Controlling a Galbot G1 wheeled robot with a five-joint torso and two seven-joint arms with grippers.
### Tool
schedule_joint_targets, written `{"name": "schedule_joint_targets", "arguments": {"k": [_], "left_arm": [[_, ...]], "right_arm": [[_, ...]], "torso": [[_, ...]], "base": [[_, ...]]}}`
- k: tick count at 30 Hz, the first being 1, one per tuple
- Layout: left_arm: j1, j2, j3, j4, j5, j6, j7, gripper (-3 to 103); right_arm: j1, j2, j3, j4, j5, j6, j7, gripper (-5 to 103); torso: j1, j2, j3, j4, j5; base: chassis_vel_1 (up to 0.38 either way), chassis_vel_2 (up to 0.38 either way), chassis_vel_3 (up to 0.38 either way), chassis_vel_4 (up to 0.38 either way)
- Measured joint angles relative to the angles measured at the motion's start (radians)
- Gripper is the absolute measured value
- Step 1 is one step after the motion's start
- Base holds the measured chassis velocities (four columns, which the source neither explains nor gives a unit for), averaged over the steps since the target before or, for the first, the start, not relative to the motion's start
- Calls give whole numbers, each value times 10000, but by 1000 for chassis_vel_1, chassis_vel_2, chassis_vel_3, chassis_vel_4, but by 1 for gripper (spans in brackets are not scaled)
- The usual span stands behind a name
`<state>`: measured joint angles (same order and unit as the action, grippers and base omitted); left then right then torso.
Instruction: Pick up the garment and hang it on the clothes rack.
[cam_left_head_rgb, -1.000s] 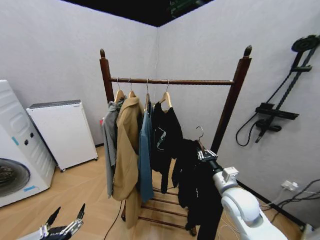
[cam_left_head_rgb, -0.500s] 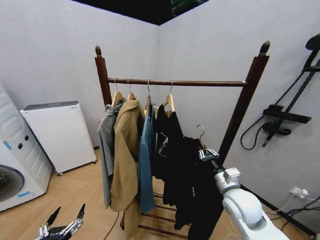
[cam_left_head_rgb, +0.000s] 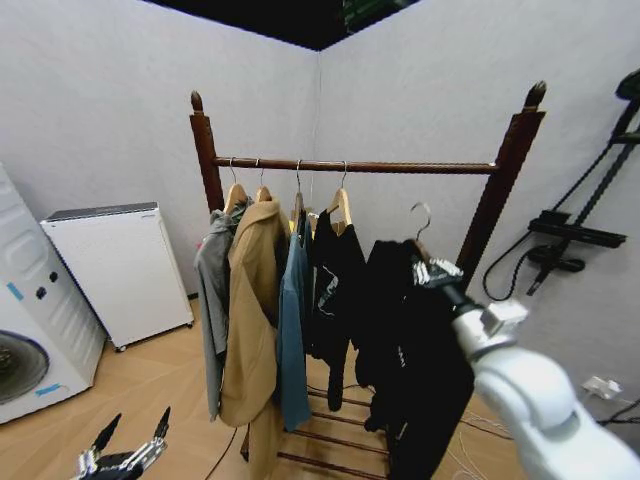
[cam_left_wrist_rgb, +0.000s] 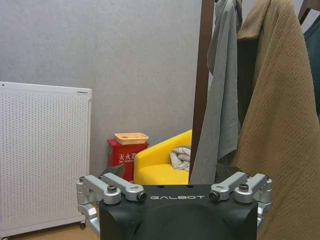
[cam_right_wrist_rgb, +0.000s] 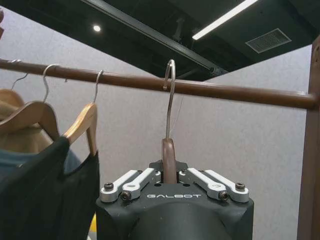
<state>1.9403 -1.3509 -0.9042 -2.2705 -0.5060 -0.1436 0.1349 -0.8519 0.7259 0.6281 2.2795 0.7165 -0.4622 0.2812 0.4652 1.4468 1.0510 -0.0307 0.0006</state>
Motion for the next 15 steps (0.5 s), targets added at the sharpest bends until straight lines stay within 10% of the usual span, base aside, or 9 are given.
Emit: {"name": "schedule_joint_targets", "arguments": {"k": [8,15], "left_arm": [[0,0,0,0,0,0,3,100],[0,0,1,0,0,1,3,100]], "right_arm": [[3625,-1383,-1292,-1625,2509,-639,318,9],[6065,-1272,-3051,-2623,3529,-1008,967,9]], "torso": [[1,1,-1,1,-6],[2,-1,0,0,-3]], "base": [[0,0,0,0],[0,0,0,0]]}}
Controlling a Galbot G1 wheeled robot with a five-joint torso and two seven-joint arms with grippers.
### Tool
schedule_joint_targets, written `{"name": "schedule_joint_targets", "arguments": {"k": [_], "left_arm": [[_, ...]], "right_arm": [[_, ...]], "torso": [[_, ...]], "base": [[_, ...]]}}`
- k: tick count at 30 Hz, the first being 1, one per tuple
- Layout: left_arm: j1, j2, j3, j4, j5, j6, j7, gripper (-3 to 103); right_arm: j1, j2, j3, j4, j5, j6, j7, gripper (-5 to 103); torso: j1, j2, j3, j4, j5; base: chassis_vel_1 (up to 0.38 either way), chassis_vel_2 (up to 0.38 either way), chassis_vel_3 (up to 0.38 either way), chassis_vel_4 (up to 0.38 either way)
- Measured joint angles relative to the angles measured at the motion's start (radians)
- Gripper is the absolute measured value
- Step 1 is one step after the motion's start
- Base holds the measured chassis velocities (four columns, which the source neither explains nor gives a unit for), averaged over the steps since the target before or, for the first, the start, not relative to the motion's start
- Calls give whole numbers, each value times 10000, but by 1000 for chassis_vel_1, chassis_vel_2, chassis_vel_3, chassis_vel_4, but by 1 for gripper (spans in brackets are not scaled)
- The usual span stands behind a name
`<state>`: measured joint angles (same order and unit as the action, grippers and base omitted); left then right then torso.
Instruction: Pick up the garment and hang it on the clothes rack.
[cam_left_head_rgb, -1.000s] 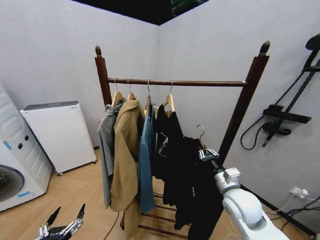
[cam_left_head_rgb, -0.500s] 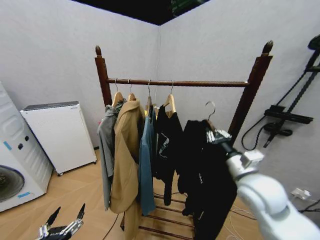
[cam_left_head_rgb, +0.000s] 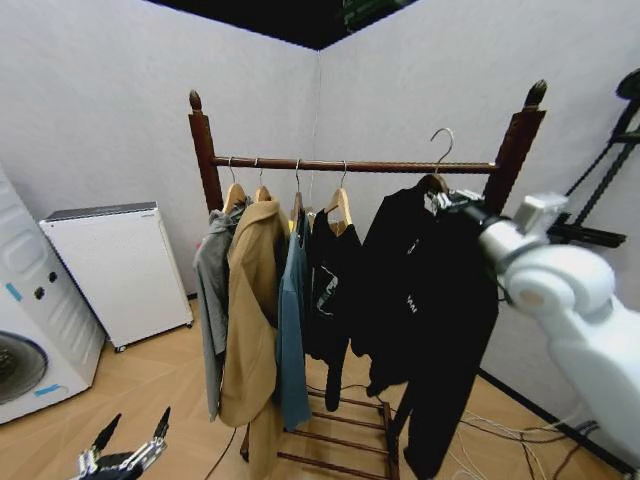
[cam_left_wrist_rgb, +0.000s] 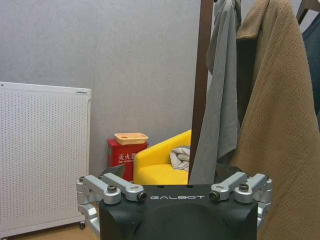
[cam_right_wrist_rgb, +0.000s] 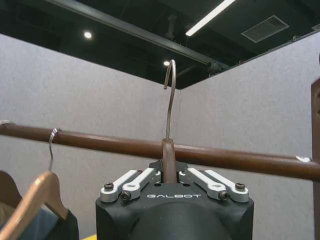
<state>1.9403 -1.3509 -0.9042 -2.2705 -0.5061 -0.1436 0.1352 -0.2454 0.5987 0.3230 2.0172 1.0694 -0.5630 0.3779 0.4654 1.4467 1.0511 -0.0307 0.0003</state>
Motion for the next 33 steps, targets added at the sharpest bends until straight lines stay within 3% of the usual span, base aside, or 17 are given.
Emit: {"name": "schedule_joint_targets", "arguments": {"k": [2,6,13,22,33], "left_arm": [[0,0,-1,0,0,0,-3,100],[0,-1,-1,0,0,0,-2,100],[0,-1,-1,0,0,0,-2,100],[0,0,0,0,0,0,-2,100],[0,0,0,0,0,0,-2,100]], "right_arm": [[344,95,-288,-71,124,-50,129,9],[1296,681,-1400,-93,1064,-749,1112,9],[1185,1038,-1626,-130,1114,-968,1230,9],[1949,2001,-2762,-1326,848,-940,1386,9],[1702,1990,-2825,-1379,734,-1007,1257,7]], "torso": [[0,1,-1,0,-4],[0,0,0,5,-6],[0,0,-1,0,-3],[0,0,-1,3,-4],[0,1,-3,2,-4]], "base": [[0,0,0,0],[0,0,0,0],[0,0,0,0],[0,0,0,0],[0,0,0,0]]}}
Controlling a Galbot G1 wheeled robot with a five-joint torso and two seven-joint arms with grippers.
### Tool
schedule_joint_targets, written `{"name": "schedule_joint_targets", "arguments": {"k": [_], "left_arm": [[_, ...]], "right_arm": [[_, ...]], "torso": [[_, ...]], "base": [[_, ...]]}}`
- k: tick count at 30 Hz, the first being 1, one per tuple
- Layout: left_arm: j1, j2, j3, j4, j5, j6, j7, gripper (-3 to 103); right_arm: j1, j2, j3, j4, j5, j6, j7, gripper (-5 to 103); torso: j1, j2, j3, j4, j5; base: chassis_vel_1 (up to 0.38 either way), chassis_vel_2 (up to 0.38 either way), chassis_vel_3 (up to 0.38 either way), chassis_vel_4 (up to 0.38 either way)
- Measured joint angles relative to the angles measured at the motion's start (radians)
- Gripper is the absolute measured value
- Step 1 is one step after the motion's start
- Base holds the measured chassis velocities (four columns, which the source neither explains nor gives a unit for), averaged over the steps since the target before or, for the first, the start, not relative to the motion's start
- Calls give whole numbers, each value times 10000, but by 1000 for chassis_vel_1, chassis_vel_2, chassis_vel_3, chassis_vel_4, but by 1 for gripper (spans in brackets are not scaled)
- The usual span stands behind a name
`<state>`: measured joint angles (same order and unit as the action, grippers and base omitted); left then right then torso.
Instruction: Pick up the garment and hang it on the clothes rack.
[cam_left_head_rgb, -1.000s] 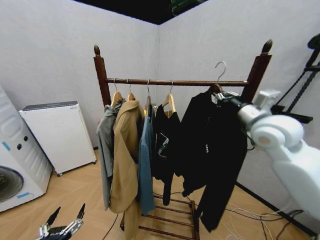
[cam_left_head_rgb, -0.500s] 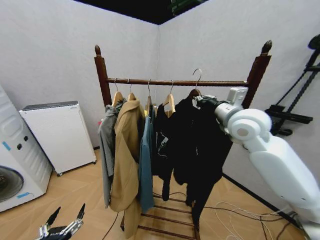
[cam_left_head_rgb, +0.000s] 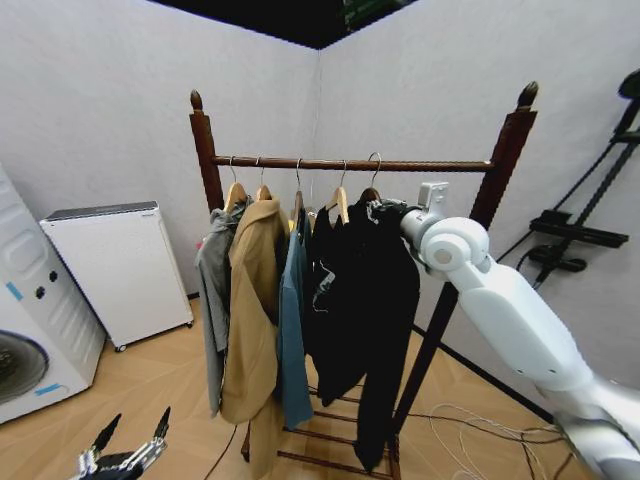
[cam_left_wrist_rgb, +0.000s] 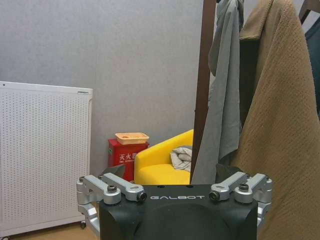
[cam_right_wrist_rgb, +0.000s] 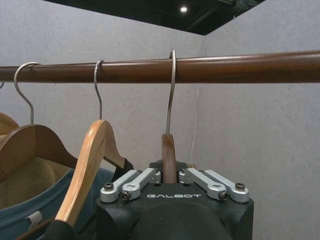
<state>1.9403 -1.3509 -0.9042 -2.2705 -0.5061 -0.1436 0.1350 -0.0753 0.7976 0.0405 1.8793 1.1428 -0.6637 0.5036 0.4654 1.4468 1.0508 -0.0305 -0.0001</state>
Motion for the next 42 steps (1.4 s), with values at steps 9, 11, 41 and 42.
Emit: {"name": "schedule_joint_targets", "arguments": {"k": [9,11,41,42], "left_arm": [[0,0,0,1,0,0,0,100],[0,0,0,0,0,0,-1,100],[0,0,0,0,0,0,-1,100],[0,0,0,0,0,0,0,100]], "right_arm": [[-770,-367,716,500,-21,443,-769,36],[-1027,-510,1002,684,41,519,-941,41],[-9575,-80,6303,5440,-1386,-13,87,100],[-9817,-30,6469,5530,-1470,-14,80,100]], "torso": [[0,0,0,1,0],[0,0,0,1,0],[1,-1,1,0,0],[2,-2,2,0,0]], "base": [[0,0,0,0],[0,0,0,0],[2,-3,-5,3],[32,-60,-76,47]]}}
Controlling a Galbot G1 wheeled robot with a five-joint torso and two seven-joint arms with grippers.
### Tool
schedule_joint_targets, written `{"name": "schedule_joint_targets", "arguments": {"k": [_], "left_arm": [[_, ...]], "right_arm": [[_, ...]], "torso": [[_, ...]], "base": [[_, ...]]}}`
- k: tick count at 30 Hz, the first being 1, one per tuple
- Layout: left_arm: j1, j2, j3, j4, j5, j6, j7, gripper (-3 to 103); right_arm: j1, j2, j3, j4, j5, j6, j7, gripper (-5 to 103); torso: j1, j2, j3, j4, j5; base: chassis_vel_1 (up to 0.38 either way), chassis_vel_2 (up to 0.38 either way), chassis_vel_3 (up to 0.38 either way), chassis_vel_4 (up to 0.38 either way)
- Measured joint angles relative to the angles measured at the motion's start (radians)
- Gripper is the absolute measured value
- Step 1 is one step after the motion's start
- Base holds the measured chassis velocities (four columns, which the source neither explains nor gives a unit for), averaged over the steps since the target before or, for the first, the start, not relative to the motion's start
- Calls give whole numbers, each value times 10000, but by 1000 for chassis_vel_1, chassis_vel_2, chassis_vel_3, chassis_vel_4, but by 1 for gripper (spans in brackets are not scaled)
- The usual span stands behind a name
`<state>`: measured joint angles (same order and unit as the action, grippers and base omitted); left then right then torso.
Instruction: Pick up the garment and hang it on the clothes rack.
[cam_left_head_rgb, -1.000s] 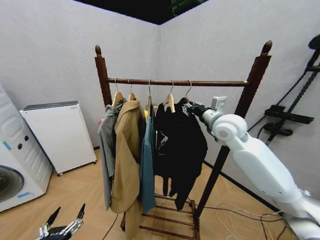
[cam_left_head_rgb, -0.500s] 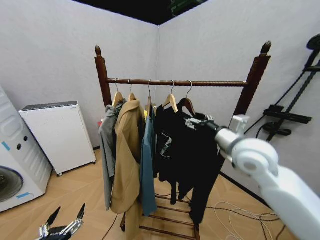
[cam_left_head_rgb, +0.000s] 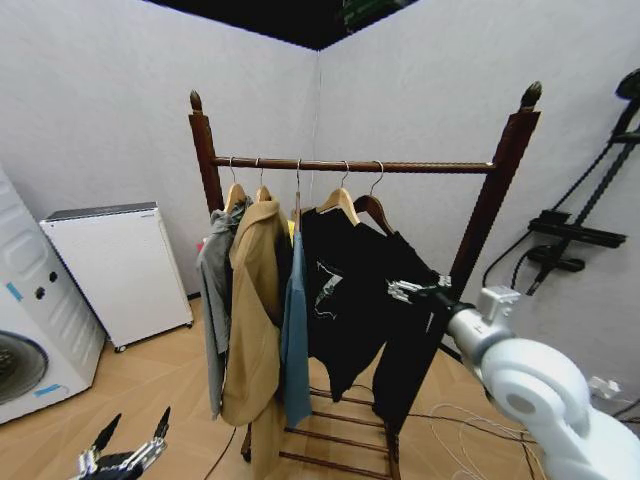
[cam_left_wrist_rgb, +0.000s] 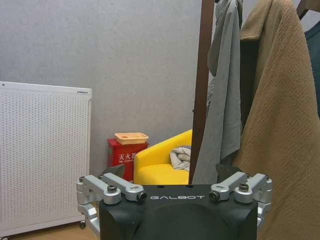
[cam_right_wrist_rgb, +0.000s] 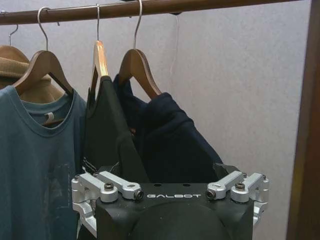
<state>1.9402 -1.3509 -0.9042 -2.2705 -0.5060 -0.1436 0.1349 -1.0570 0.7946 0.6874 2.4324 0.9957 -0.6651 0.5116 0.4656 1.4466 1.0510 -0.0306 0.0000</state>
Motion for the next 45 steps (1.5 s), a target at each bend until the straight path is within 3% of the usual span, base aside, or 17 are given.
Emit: {"name": "schedule_joint_targets", "arguments": {"k": [17,28,45], "left_arm": [[1,0,0,1,-1,0,-1,100],[0,0,0,0,0,0,0,100],[0,0,0,0,0,0,0,100]], "right_arm": [[-1321,415,749,361,-871,526,-254,100],[-1627,607,744,351,-1469,809,-474,100],[-1920,628,1073,421,-1596,953,-639,100]], "torso": [[-12,8,-4,1,-2],[6,-3,2,1,0],[-2,2,-1,-1,1]], "base": [[136,-126,-144,133],[-74,-34,-8,-52],[-80,-104,-107,-100]]}}
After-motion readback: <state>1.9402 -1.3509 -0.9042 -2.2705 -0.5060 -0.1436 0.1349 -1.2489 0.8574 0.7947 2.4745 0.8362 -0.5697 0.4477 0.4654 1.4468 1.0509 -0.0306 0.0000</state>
